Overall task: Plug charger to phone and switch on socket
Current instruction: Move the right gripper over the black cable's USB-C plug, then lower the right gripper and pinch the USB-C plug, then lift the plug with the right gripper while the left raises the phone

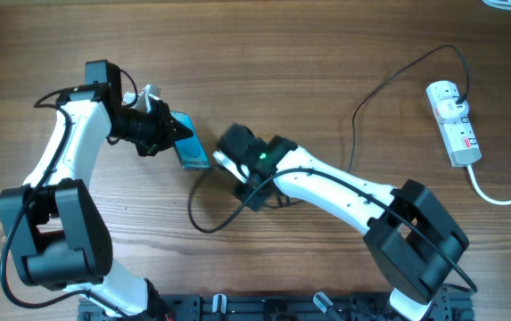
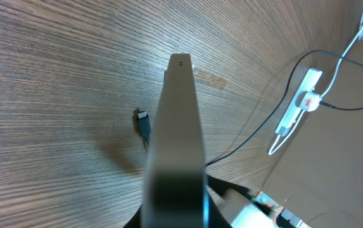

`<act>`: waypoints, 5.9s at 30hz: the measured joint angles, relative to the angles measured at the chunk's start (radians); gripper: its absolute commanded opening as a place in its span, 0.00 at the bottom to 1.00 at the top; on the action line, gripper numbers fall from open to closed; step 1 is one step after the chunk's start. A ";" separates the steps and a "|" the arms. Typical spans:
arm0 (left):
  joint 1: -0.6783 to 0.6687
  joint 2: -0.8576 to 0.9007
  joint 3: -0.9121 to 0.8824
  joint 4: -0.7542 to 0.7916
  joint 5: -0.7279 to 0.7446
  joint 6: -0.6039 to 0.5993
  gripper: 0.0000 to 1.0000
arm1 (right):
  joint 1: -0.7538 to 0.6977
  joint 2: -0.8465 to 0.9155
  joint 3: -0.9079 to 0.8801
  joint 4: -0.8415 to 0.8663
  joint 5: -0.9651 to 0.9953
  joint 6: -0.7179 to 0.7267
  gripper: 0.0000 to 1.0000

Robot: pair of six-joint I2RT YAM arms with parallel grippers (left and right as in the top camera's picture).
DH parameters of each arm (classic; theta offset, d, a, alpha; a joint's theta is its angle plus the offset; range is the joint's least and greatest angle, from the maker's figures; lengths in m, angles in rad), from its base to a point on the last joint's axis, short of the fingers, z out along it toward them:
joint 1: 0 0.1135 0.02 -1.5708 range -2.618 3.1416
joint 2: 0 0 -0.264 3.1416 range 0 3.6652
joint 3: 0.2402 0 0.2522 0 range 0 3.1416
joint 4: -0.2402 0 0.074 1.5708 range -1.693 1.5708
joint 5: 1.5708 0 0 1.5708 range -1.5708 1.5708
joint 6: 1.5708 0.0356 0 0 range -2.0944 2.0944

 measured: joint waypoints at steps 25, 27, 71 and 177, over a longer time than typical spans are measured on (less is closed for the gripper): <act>0.005 -0.002 0.000 -0.016 -0.014 0.015 0.04 | -0.002 0.142 0.035 0.018 -0.019 -0.132 0.77; 0.005 -0.002 0.000 -0.017 -0.015 0.015 0.04 | -0.002 0.142 0.035 0.014 -0.019 -0.143 0.79; 0.005 -0.002 0.000 -0.024 -0.011 0.015 0.04 | -0.392 0.168 0.071 -0.044 0.017 -0.056 0.93; 0.005 -0.002 0.000 0.019 -0.010 0.015 0.04 | -0.571 0.149 -0.001 0.114 -0.280 0.037 0.30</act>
